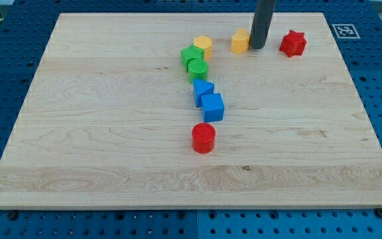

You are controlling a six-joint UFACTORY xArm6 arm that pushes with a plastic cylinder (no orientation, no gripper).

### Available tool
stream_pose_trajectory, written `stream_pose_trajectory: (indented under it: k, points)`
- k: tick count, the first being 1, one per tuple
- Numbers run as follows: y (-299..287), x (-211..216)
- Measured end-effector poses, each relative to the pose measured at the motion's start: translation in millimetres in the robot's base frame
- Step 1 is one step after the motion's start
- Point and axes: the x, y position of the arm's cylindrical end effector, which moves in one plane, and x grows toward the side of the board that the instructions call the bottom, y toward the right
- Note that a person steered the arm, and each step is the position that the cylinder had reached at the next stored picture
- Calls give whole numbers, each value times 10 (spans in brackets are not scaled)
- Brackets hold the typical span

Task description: Place the yellow heart above the yellow hexagon

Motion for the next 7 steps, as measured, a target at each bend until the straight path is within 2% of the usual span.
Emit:
stream_pose_trajectory:
  k: [2, 5, 7]
  points:
    - [-112, 0]
    - [-686, -110]
    - [-714, -85]
